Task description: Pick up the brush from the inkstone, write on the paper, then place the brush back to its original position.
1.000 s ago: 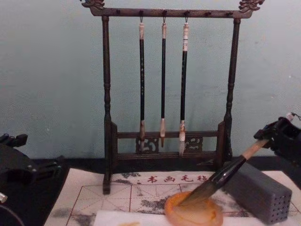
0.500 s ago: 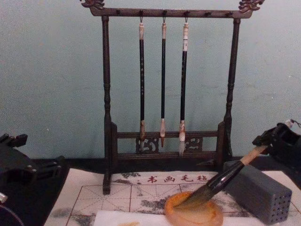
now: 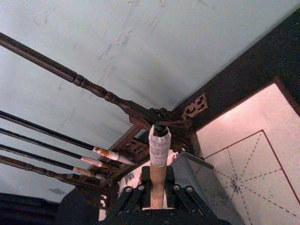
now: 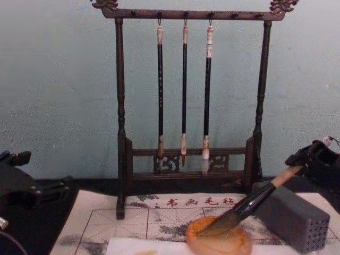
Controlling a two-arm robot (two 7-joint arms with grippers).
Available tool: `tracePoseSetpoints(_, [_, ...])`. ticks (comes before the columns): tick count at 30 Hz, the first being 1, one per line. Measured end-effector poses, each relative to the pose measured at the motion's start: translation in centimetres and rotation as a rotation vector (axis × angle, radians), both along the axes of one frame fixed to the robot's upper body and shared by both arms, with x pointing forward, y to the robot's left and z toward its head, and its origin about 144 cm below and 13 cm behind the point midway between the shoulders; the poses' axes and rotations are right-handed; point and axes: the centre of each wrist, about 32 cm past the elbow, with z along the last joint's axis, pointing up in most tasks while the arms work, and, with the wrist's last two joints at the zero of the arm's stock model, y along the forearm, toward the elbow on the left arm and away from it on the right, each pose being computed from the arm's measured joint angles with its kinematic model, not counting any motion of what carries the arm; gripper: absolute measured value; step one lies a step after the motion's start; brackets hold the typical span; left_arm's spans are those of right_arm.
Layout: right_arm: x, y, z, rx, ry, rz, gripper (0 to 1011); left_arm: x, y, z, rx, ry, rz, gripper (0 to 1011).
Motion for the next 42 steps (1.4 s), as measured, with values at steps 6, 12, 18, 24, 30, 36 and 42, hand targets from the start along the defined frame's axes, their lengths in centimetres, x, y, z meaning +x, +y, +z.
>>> tracePoseSetpoints(6, [0.01,-0.02,0.01,0.001,0.0,0.0,200,0.0,0.0,0.0,0.0,0.0,0.0,1001])
tracePoseSetpoints(12, [0.01,-0.01,0.02,0.002,0.0,0.001,281,0.0,0.0,0.0,0.0,0.0,0.0,1001])
tracePoseSetpoints(18, [0.01,-0.01,0.02,0.003,0.0,0.001,459,0.0,0.0,0.0,0.0,0.0,0.0,1001])
tracePoseSetpoints(24, [0.02,-0.03,0.03,0.003,-0.001,0.002,660,0.0,0.0,0.0,0.0,0.0,0.0,1001])
tracePoseSetpoints(30, [0.02,-0.03,0.03,0.003,0.0,0.002,803,0.0,0.0,0.0,0.0,0.0,0.0,1001])
tracePoseSetpoints(36, [0.02,-0.03,0.03,0.003,0.0,0.002,972,0.0,0.0,0.0,0.0,0.0,0.0,1001])
tracePoseSetpoints(42, [0.02,-0.03,0.03,0.002,0.0,0.002,1002,0.0,0.0,0.0,0.0,0.0,0.0,1001])
